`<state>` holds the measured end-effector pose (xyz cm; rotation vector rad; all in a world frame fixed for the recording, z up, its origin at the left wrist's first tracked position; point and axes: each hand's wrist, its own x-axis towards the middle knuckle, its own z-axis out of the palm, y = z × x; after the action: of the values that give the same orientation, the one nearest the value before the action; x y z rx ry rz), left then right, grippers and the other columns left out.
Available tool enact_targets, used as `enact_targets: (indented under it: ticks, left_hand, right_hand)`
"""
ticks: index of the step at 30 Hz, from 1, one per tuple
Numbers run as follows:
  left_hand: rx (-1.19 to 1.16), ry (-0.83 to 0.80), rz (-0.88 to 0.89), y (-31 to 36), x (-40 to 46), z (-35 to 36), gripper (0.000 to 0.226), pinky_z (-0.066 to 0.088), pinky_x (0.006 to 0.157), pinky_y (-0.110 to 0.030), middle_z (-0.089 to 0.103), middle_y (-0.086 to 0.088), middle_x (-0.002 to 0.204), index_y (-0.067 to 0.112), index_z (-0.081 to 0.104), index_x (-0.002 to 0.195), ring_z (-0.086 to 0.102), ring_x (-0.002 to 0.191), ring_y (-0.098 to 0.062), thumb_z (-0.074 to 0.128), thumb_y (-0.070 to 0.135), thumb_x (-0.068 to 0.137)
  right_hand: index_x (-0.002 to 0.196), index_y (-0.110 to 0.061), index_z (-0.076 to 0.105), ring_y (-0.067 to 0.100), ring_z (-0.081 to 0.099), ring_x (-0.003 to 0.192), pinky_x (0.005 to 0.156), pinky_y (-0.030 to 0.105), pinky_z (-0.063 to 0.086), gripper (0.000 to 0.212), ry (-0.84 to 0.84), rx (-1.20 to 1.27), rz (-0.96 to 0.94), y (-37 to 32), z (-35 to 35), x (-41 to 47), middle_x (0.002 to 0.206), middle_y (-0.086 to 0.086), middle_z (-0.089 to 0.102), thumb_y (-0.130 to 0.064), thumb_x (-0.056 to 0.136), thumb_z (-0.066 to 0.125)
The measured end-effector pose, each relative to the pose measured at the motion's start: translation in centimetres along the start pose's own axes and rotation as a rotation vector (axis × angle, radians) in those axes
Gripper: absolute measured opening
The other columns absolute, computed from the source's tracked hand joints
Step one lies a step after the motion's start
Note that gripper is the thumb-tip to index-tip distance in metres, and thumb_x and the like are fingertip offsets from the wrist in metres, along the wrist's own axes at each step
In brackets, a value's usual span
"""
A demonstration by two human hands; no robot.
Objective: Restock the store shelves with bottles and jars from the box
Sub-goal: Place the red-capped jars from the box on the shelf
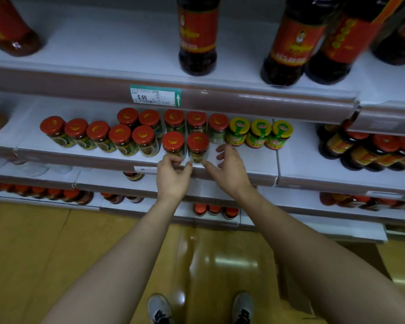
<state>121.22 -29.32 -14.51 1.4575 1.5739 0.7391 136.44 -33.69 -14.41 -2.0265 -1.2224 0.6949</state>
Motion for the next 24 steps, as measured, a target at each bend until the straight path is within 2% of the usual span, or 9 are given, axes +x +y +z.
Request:
enact_targets:
  ticks: [2,5,8,11,14,18,22,24]
  left_hand:
    - [-0.064,-0.037,0.031,2.0,-2.7,-0.6,0.022,0.051,0.08,-0.026,0.067,0.001,0.097,0.014,0.062,0.104,0.062,0.085,-0.003,0.071,0.033,0.096]
    - [-0.152,-0.052,0.091,4.7,-7.1,-1.6,0.021,0.049,0.076,-0.028,0.063,0.005,0.083,0.015,0.063,0.095,0.061,0.08,-0.011,0.068,0.035,0.098]
    - [-0.25,-0.044,0.108,7.4,-12.4,-2.4,0.02,0.059,0.087,-0.043,0.067,0.001,0.086,0.019,0.065,0.094,0.066,0.089,-0.018,0.067,0.038,0.099]
    - [-0.321,-0.014,0.155,9.8,-17.2,-2.8,0.015,0.057,0.091,-0.054,0.071,-0.002,0.091,0.021,0.067,0.095,0.069,0.092,-0.023,0.065,0.034,0.101]
    - [-0.385,0.035,0.178,12.2,-20.6,-2.7,0.012,0.057,0.09,-0.056,0.07,-0.005,0.088,0.014,0.067,0.099,0.069,0.087,-0.023,0.064,0.025,0.103]
    - [-0.417,0.042,0.288,15.4,-23.4,-2.8,0.013,0.058,0.087,-0.055,0.068,-0.002,0.082,0.004,0.065,0.102,0.067,0.081,-0.015,0.062,0.017,0.103]
    - [-0.467,-0.008,0.378,16.2,-26.0,-2.5,0.011,0.058,0.084,-0.054,0.066,0.001,0.081,0.005,0.065,0.102,0.065,0.081,-0.018,0.061,0.015,0.103]
    - [-0.514,-0.049,0.378,15.5,-27.1,-2.2,0.007,0.057,0.083,-0.057,0.067,0.0,0.082,0.01,0.065,0.101,0.066,0.081,-0.021,0.062,0.016,0.103]
  right_hand:
    - [0.121,-0.017,0.059,0.01,0.062,0.092,0.073,0.022,0.046,0.038,0.016,0.086,-0.007,-0.8,-1.7,-2.3,0.118,0.002,0.058,-0.044,0.097,0.07]
    - [0.106,-0.022,0.062,-0.001,0.061,0.084,0.068,0.012,0.043,0.022,0.051,0.254,-0.024,-1.9,-4.3,-5.9,0.11,-0.001,0.063,-0.043,0.101,0.064]
    - [0.107,-0.026,0.065,0.005,0.064,0.092,0.077,0.017,0.047,0.017,0.009,0.432,-0.084,-3.1,-7.5,-9.7,0.109,-0.001,0.067,-0.042,0.105,0.06]
    - [0.109,-0.022,0.068,0.018,0.069,0.095,0.084,0.03,0.058,0.016,-0.005,0.609,-0.121,-4.5,-10.8,-13.1,0.103,0.001,0.07,-0.035,0.106,0.059]
    - [0.107,-0.014,0.07,0.022,0.07,0.093,0.084,0.036,0.062,0.017,0.019,0.696,-0.153,-5.6,-14.4,-15.4,0.1,-0.001,0.071,-0.025,0.107,0.058]
    - [0.096,-0.012,0.071,0.013,0.067,0.084,0.078,0.028,0.058,0.02,0.099,0.728,-0.188,-6.9,-18.5,-17.7,0.09,-0.001,0.071,-0.02,0.108,0.057]
    - [0.094,-0.013,0.072,0.019,0.069,0.086,0.082,0.038,0.061,0.023,0.187,0.705,-0.196,-6.7,-20.8,-20.9,0.09,0.001,0.073,-0.023,0.108,0.058]
    - [0.094,-0.011,0.072,0.019,0.068,0.085,0.08,0.038,0.06,0.022,0.24,0.688,-0.162,-6.5,-21.1,-23.0,0.091,0.004,0.073,-0.023,0.108,0.059]
